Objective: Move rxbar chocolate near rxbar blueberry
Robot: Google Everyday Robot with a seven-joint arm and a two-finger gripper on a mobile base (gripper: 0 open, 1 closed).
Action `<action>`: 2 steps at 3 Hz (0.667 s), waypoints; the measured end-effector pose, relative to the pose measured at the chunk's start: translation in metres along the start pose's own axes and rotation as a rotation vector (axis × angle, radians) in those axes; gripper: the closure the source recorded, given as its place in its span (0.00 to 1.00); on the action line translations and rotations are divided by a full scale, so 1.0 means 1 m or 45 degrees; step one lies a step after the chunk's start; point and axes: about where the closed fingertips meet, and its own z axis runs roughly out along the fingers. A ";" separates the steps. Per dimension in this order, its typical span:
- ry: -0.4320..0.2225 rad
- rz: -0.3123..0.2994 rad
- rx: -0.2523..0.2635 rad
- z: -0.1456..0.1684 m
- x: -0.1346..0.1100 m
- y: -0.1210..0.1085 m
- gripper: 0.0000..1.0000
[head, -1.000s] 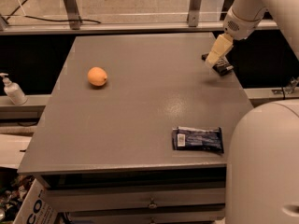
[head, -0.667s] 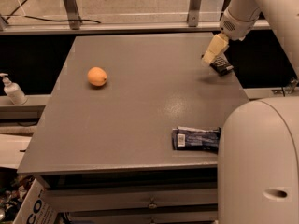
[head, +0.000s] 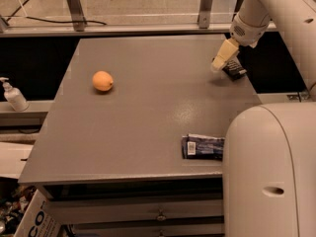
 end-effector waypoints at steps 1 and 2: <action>0.010 0.009 -0.014 0.009 0.000 0.000 0.00; 0.020 0.012 -0.026 0.016 0.000 0.000 0.00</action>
Offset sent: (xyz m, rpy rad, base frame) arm 0.0002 -0.0021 -0.0143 0.0092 0.0575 -0.0083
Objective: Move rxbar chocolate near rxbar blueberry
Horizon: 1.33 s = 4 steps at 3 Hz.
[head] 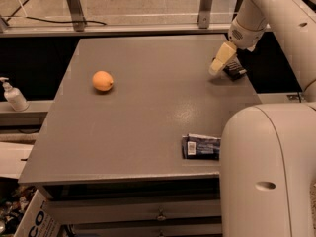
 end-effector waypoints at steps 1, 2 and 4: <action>0.004 -0.005 -0.011 0.006 0.001 0.000 0.16; 0.002 -0.008 -0.014 0.009 0.002 -0.001 0.39; -0.032 -0.017 -0.023 0.003 0.003 -0.001 0.87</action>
Offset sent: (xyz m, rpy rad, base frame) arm -0.0061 -0.0070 -0.0043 0.0052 0.0233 0.0110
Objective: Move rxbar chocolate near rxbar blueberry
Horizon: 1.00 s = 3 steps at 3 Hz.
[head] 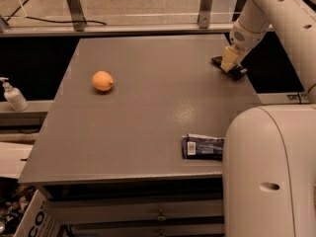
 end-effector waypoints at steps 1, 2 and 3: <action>-0.059 -0.045 -0.024 -0.014 -0.004 0.009 1.00; -0.106 -0.184 -0.065 -0.033 -0.008 0.038 1.00; -0.094 -0.381 -0.142 -0.040 0.010 0.089 1.00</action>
Offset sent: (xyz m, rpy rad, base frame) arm -0.0848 0.0676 0.0467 0.0760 -0.0513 0.3356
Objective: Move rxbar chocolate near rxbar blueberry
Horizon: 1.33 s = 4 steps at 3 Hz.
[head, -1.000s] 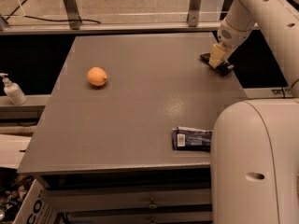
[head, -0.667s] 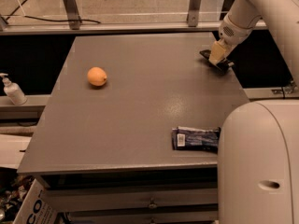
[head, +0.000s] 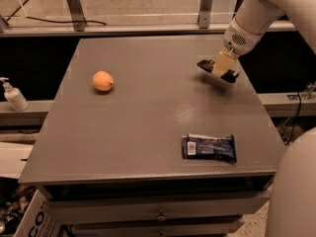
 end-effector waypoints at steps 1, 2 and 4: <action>0.001 -0.013 -0.012 0.002 -0.002 0.001 1.00; 0.003 -0.050 -0.043 -0.004 0.004 0.017 1.00; -0.003 -0.118 -0.136 -0.021 0.029 0.069 1.00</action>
Offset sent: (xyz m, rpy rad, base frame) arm -0.0530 0.0056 0.0140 0.0130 0.0452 0.1020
